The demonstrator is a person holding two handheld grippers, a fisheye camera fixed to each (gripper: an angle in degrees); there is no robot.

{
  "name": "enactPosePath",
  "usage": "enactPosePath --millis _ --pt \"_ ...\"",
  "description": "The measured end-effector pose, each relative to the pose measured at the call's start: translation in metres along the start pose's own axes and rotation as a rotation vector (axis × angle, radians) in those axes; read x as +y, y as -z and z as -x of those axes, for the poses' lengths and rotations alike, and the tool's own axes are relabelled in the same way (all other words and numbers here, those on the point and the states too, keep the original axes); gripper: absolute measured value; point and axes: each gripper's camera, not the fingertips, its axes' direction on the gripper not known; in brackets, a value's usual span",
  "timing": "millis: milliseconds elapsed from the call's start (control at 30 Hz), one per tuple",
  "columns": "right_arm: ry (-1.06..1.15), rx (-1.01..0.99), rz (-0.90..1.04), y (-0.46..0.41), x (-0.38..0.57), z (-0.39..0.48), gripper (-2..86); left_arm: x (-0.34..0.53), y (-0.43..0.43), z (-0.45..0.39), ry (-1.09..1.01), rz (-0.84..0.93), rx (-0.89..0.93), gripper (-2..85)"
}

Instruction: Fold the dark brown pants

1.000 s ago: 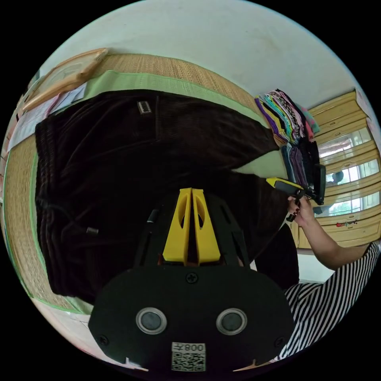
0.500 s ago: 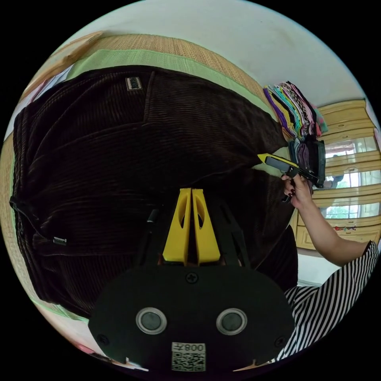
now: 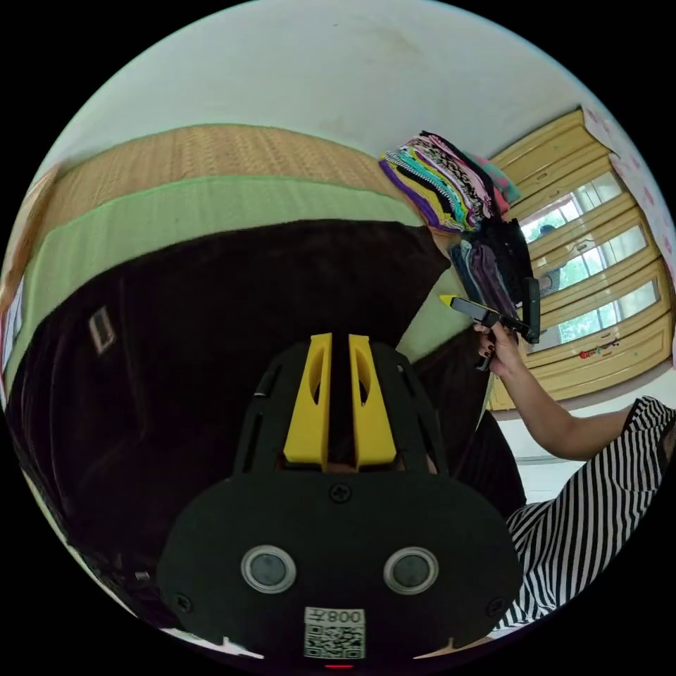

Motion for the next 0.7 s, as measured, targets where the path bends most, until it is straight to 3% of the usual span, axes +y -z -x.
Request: enactPosePath --millis 167,433,600,700 --pt "-0.111 0.116 -0.118 0.007 0.012 -0.083 5.8 -0.096 -0.043 -0.052 -0.124 0.048 -0.002 6.6" --pt "-0.12 0.224 -0.104 -0.031 0.016 -0.153 7.4 -0.231 -0.121 -0.14 -0.25 0.136 -0.077 8.3" --pt "-0.099 0.244 -0.029 -0.067 0.038 -0.176 7.3 -0.269 -0.165 -0.179 -0.291 0.261 -0.284 8.0" --pt "-0.102 0.224 -0.048 -0.074 0.057 -0.187 6.6 -0.279 -0.172 -0.197 -0.309 0.258 -0.255 5.8"
